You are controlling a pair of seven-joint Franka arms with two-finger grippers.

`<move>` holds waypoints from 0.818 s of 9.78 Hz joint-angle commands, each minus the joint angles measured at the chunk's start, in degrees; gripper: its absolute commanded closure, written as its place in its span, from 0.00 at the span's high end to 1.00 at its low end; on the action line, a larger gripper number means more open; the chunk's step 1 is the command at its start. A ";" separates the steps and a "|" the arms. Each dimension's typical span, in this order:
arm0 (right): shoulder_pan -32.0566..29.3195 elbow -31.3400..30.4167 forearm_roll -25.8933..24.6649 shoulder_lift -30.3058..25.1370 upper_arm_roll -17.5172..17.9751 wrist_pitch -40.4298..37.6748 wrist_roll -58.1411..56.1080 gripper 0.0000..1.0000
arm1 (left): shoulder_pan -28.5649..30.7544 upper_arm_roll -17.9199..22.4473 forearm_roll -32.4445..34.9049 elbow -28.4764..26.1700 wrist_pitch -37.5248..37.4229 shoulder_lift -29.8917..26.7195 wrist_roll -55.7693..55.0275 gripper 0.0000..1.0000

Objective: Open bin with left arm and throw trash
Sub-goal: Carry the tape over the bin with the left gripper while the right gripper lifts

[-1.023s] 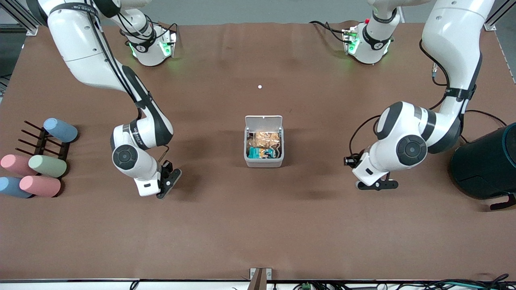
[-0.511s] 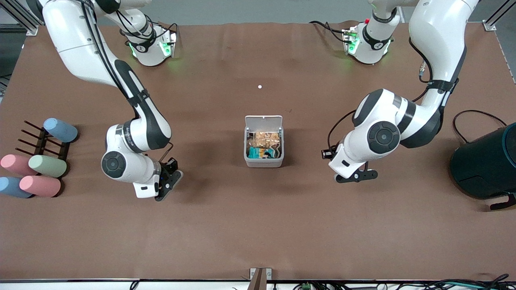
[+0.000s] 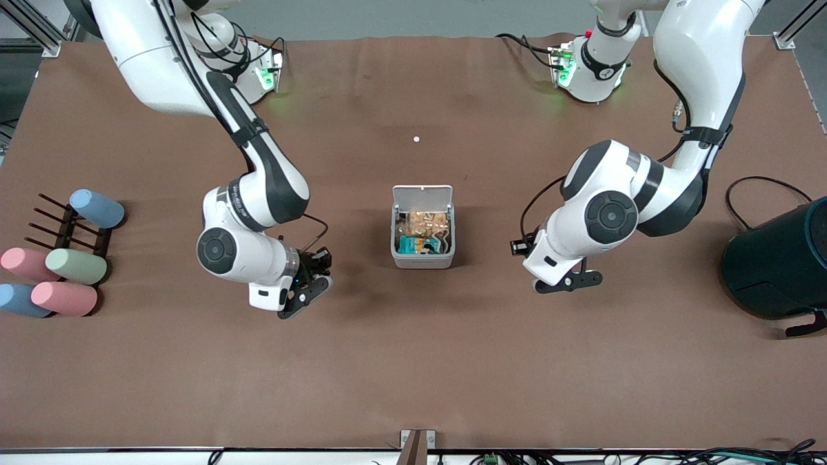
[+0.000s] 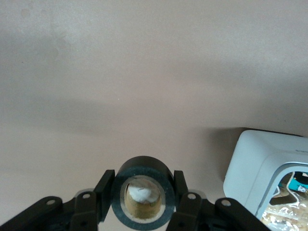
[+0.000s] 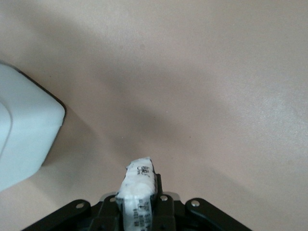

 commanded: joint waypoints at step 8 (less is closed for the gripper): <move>-0.46 -0.57 5.72 -1.19 -0.20 -0.62 1.11 0.06 | -0.86 -0.39 -1.90 2.47 -2.08 0.58 -1.74 0.11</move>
